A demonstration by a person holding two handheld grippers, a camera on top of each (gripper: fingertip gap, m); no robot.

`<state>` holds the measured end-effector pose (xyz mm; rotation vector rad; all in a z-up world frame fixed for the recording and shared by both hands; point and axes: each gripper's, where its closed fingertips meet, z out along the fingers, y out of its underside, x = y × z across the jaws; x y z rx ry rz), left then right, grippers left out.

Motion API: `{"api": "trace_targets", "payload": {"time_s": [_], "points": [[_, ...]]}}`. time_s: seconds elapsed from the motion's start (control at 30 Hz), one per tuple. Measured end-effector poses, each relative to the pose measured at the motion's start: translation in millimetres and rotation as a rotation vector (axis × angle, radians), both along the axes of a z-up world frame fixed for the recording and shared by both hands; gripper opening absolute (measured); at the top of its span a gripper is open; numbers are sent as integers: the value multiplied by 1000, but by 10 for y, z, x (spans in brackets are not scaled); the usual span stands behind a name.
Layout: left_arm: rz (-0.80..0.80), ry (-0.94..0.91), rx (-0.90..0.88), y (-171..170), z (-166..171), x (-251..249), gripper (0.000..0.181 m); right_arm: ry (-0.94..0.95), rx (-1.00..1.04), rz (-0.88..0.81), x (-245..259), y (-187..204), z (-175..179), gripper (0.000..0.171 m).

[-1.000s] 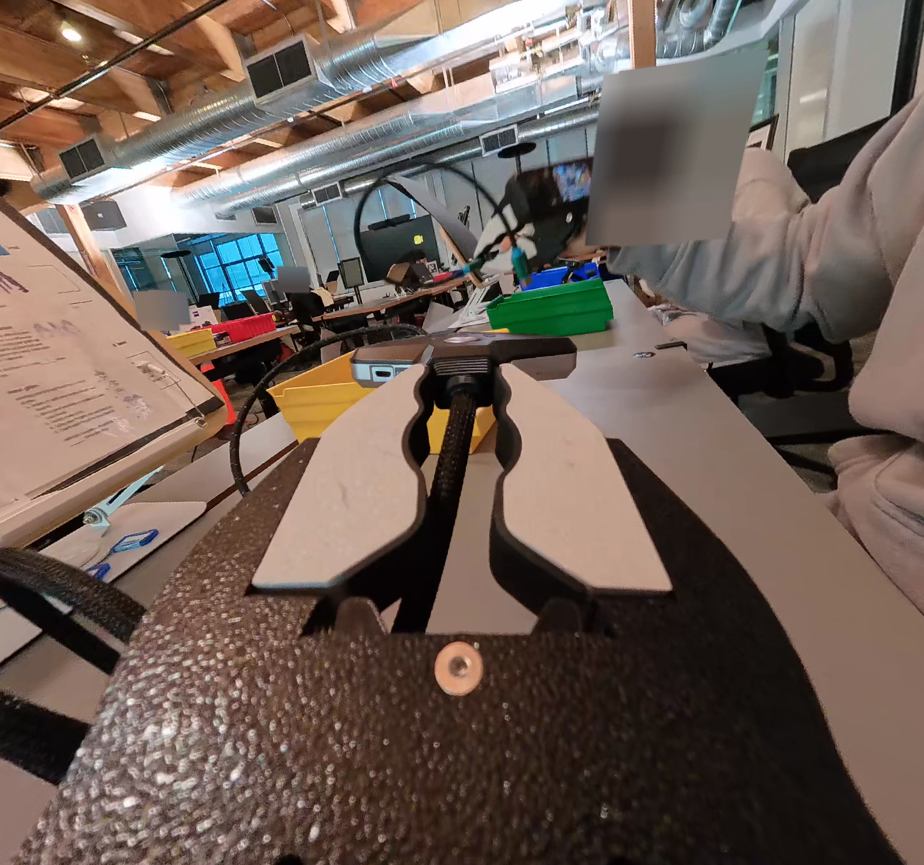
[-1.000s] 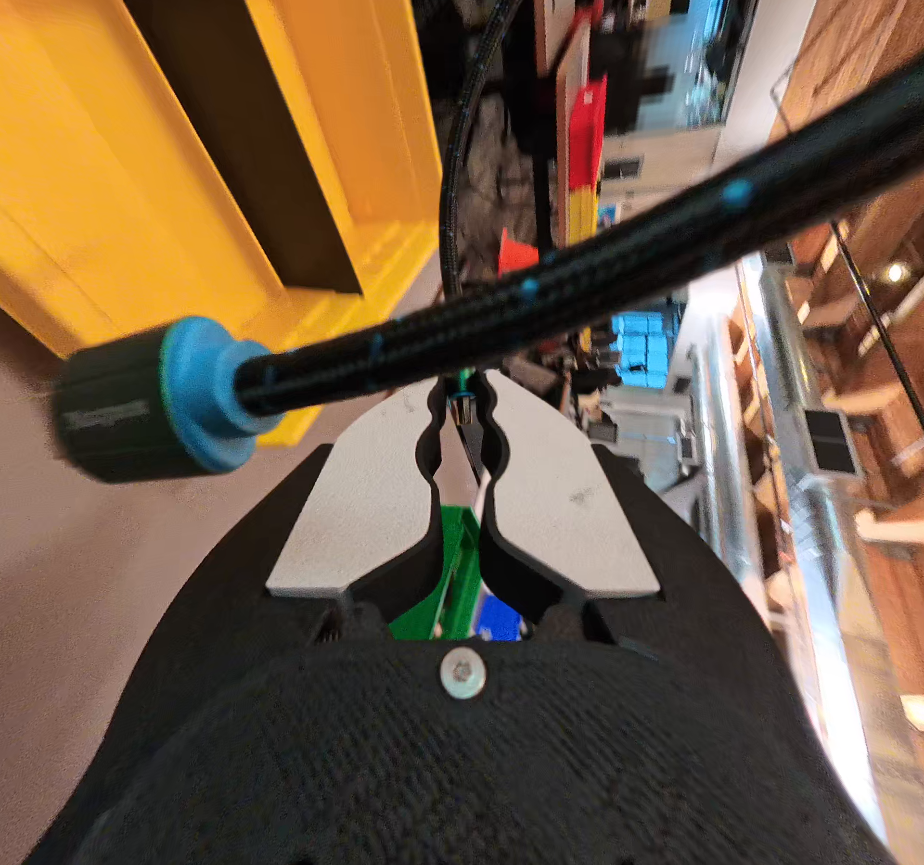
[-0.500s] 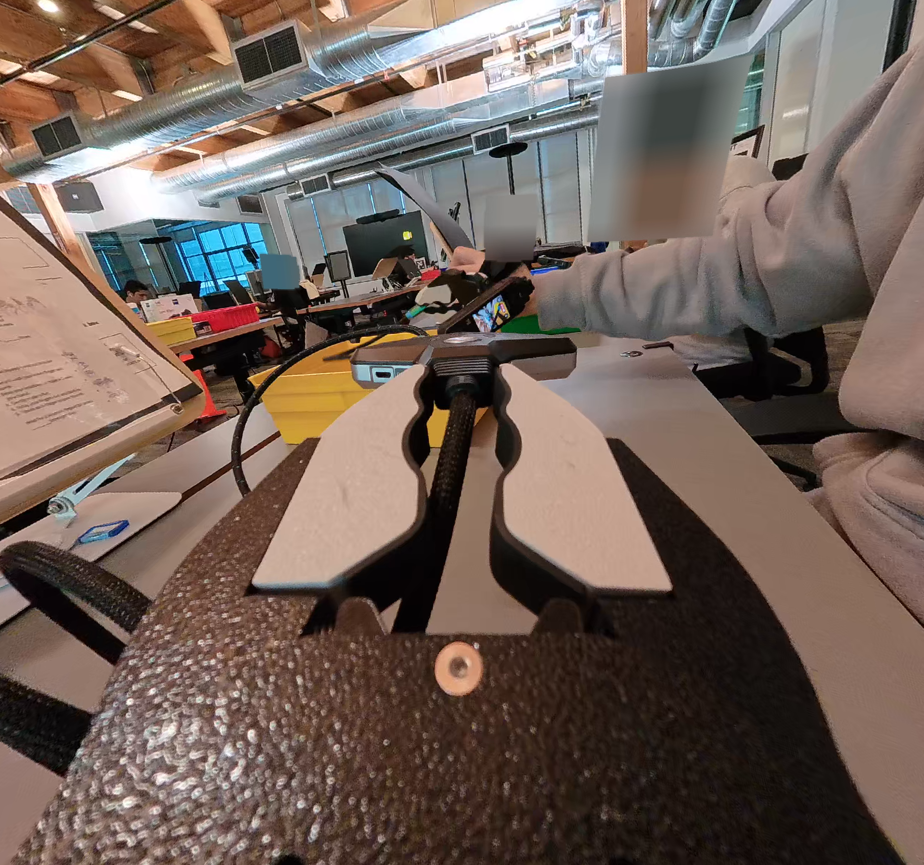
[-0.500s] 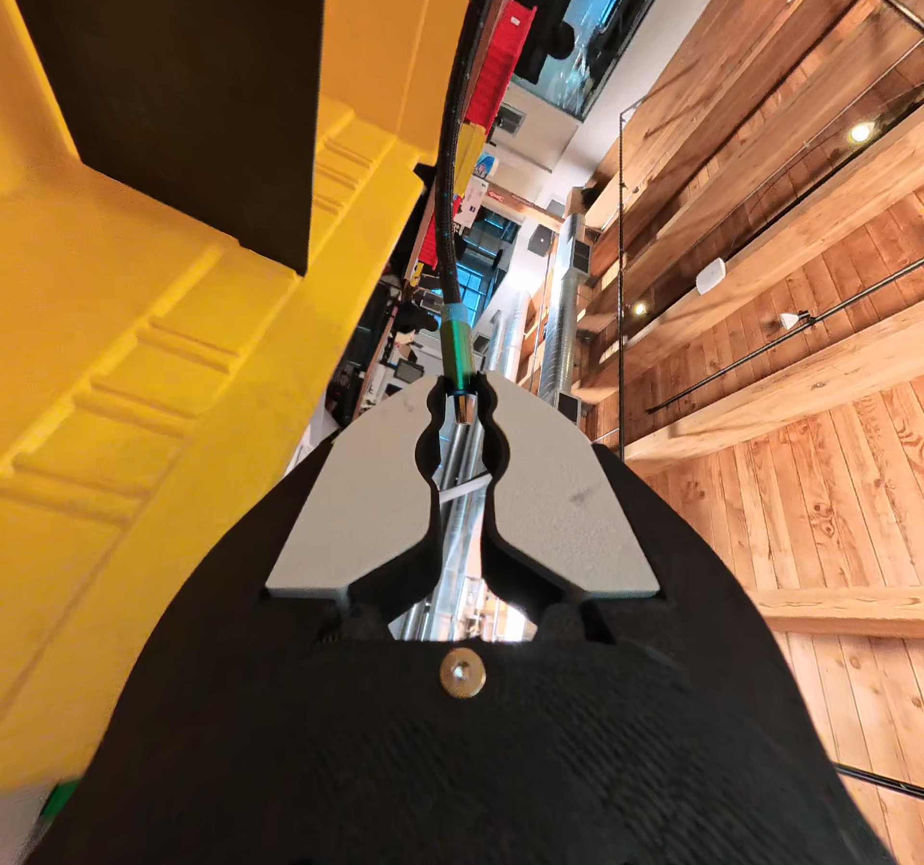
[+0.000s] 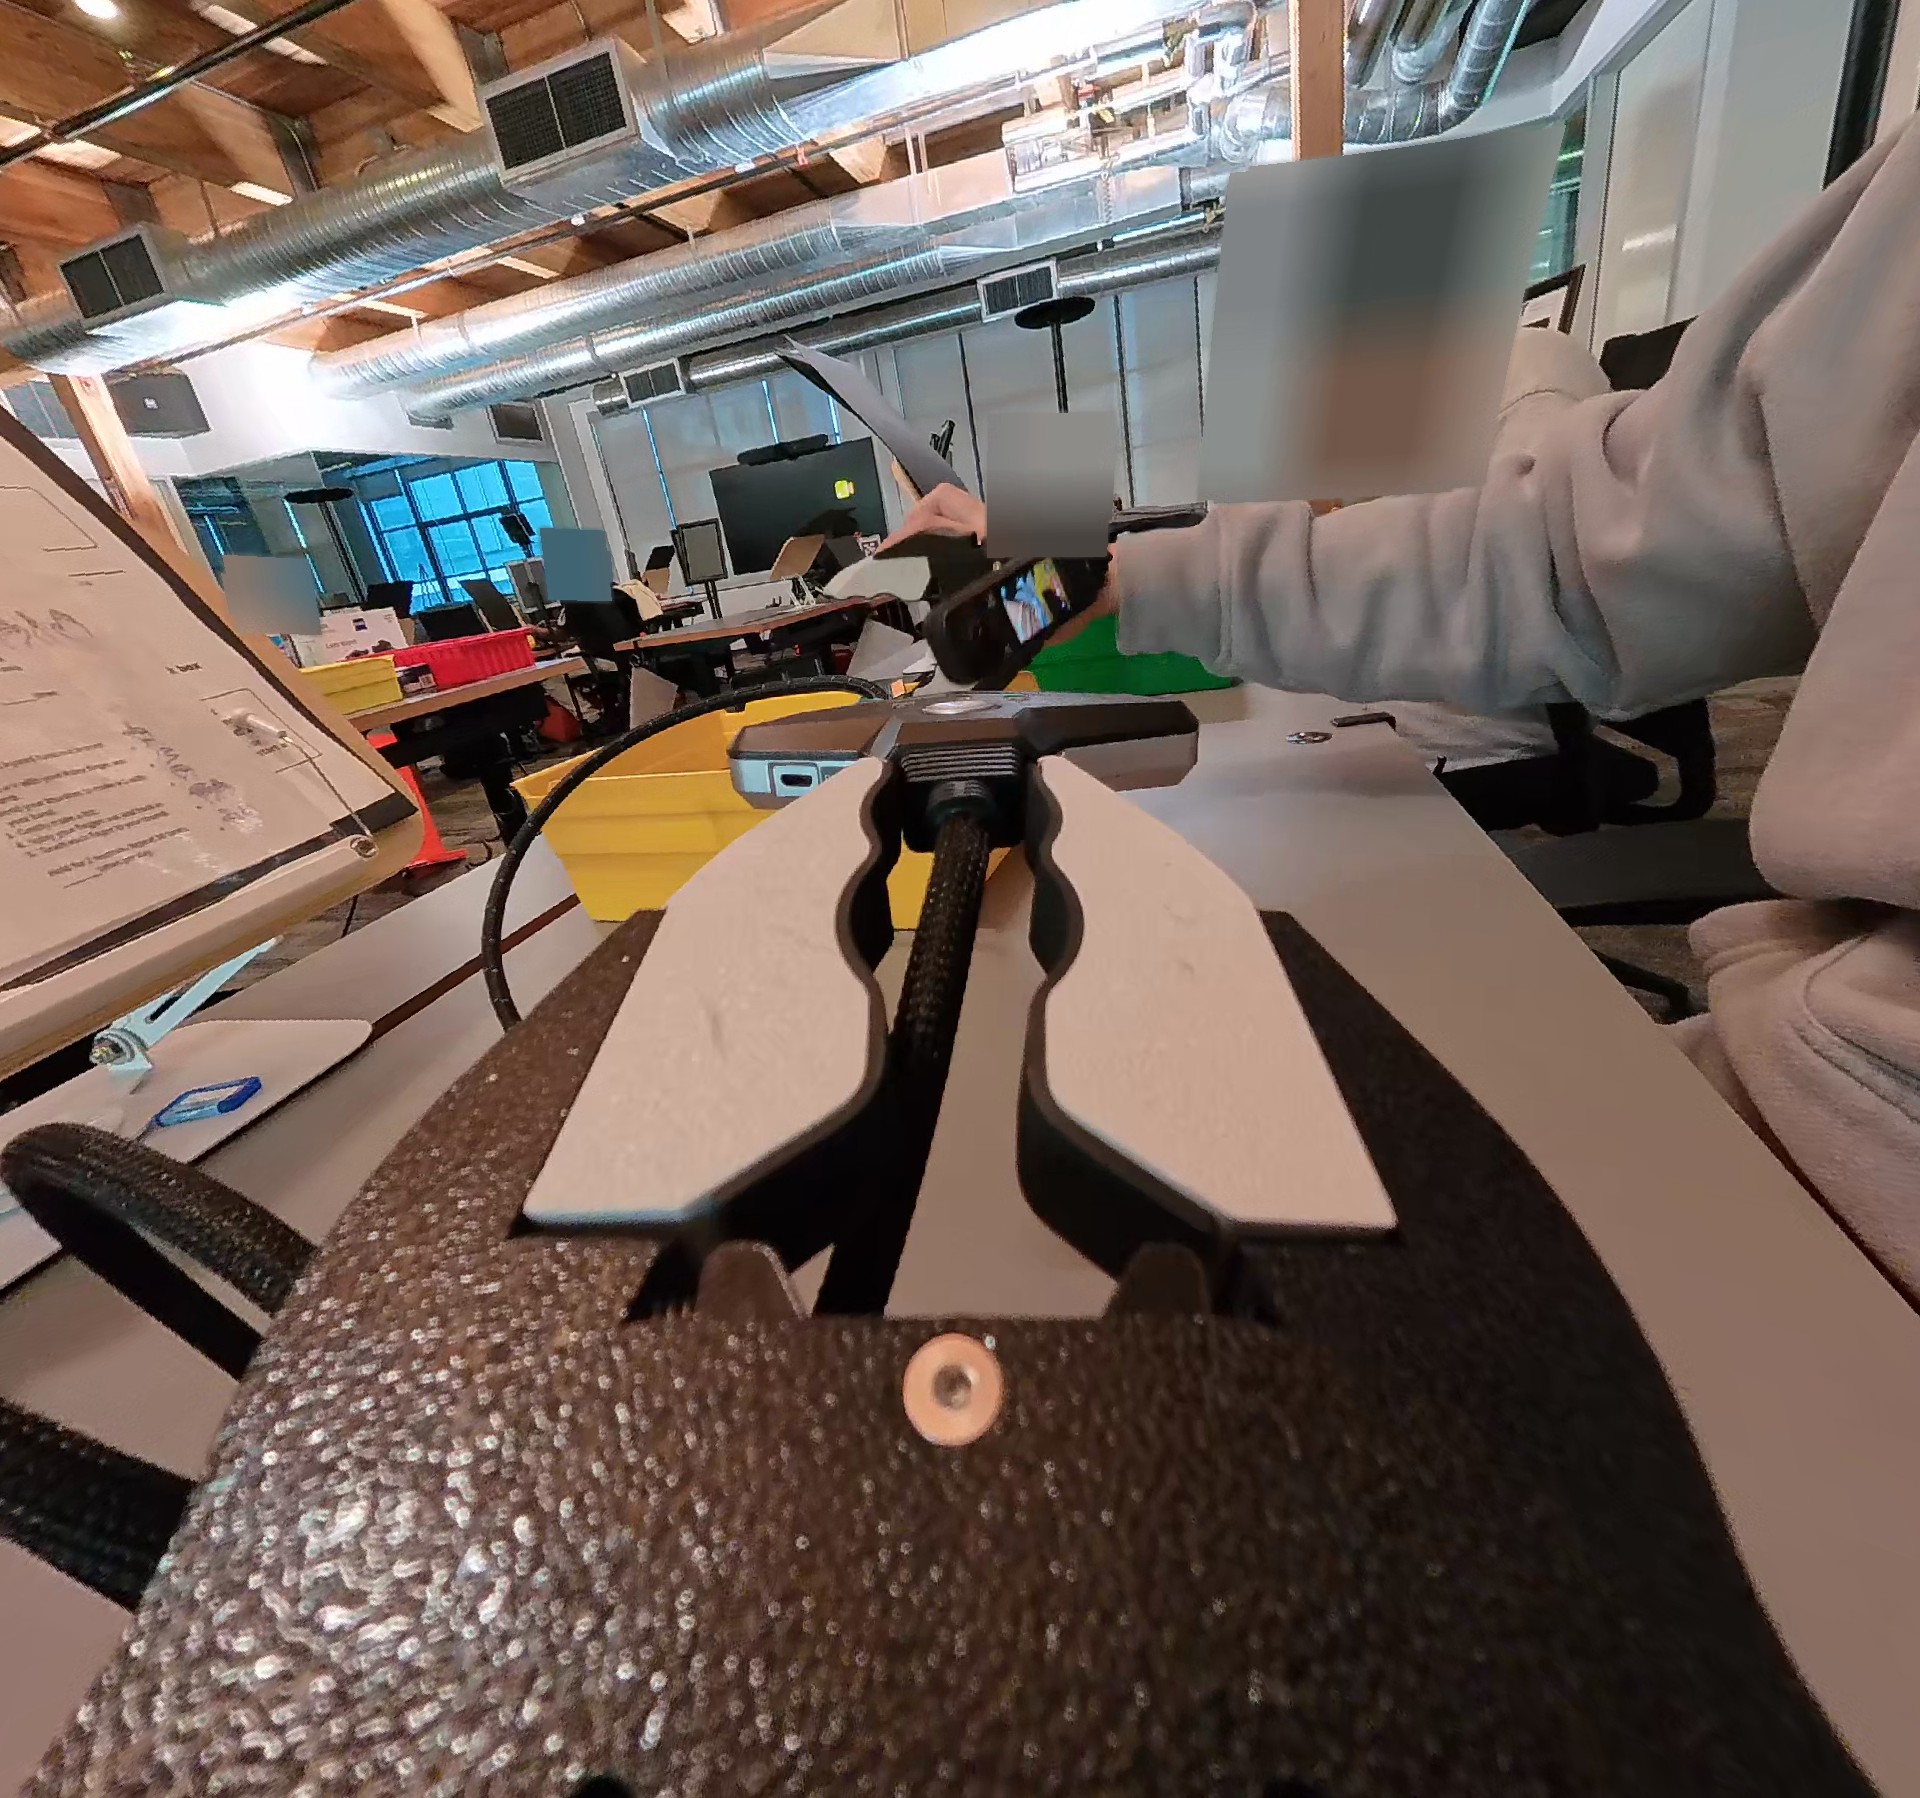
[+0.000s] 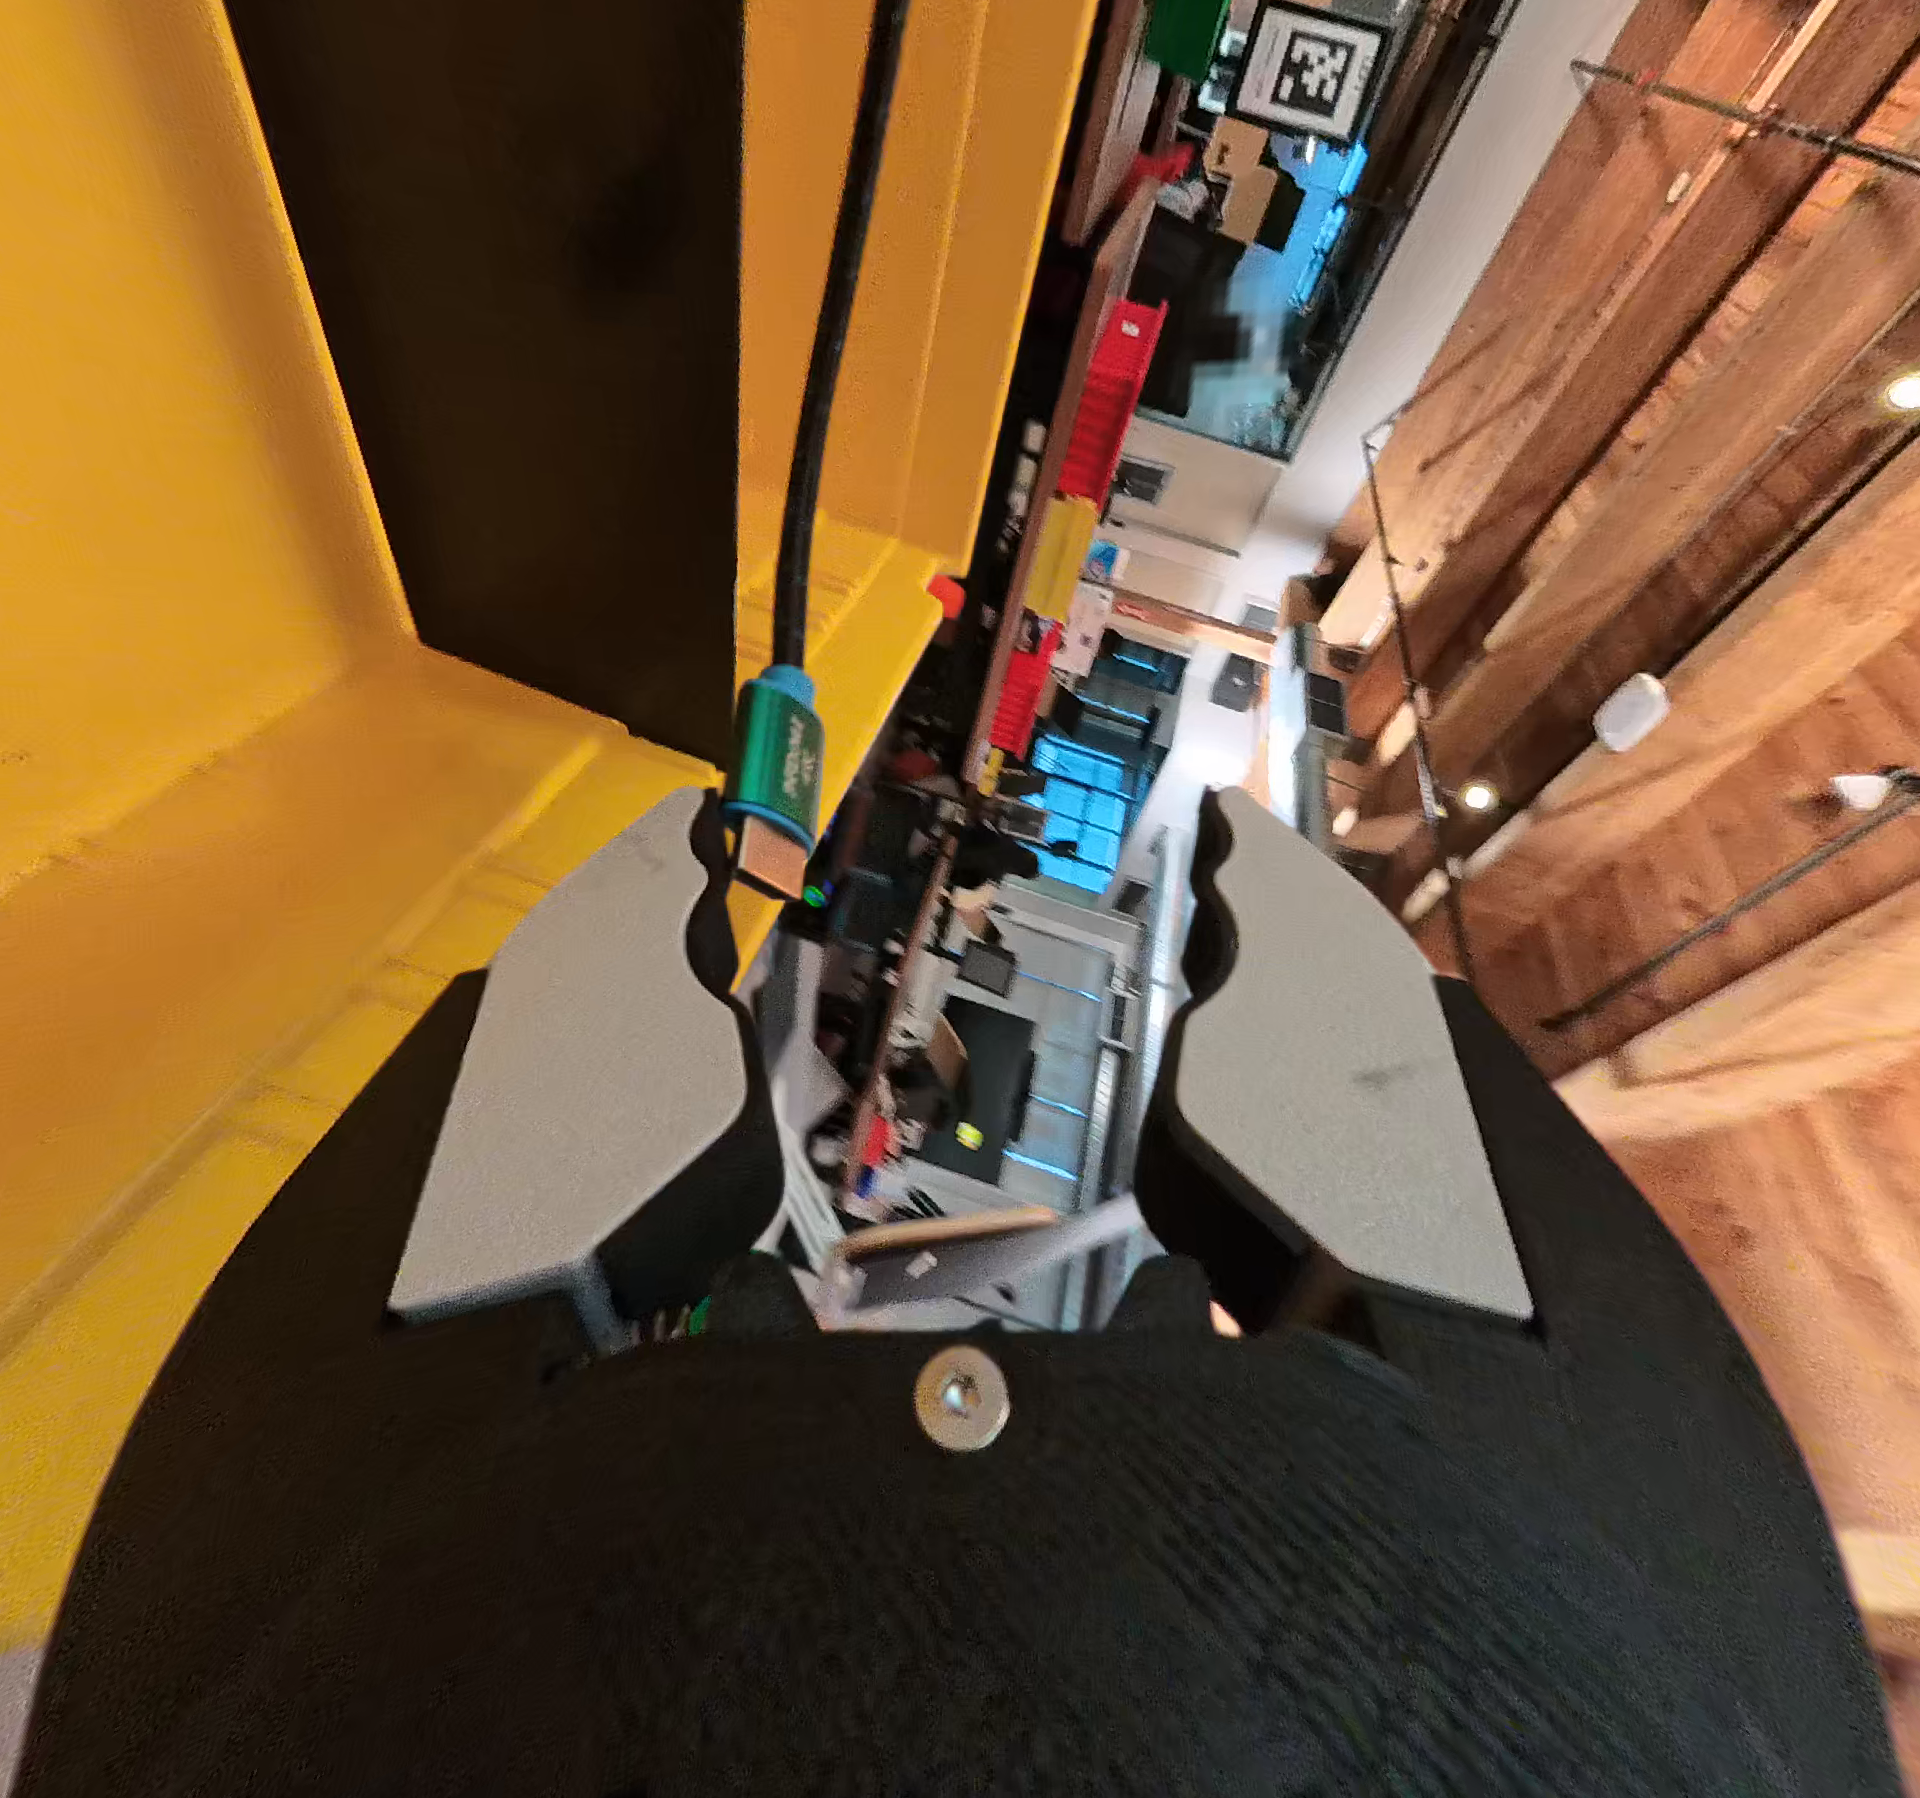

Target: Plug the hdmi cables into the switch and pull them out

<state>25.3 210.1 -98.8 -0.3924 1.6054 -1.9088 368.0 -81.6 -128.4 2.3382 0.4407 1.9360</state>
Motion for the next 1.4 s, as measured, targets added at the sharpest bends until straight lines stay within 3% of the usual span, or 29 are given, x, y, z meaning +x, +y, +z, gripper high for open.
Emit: {"api": "trace_targets", "payload": {"time_s": [0.1,0.23,0.3,0.43,0.53,0.63,0.77,0.9,1.03,1.17,1.27,1.4], "points": [[0,2,-2,4,-2,-1,22,151,212,42,-88,40,39,98],[-4,9,-5,4,-4,0,22,313,420,100,-221,48,159,99],[-10,10,-6,-6,-3,-3,22,383,468,91,-298,14,170,97],[-18,13,-9,-19,-2,-7,22,521,626,94,-485,120,109,75],[-18,14,-11,-20,-2,-8,22,524,575,81,-466,131,-25,64],[-19,13,-13,-17,1,-10,22,412,438,0,-256,17,-150,45],[-20,17,-11,-12,-6,-12,22,395,273,-55,-155,-13,-404,40],[-20,21,-7,-6,-11,-10,22,299,132,-113,-69,-54,-479,5],[-33,19,-11,-18,-3,-24,22,234,65,-168,-10,-110,-557,28],[-34,21,-18,-11,3,-23,22,345,288,-177,-109,-50,-547,52],[-36,25,-13,-22,-6,-17,22,348,386,-215,-52,-113,-492,48],[-44,27,-5,-59,-20,-17,22,314,353,-279,68,-204,-500,26]]}}
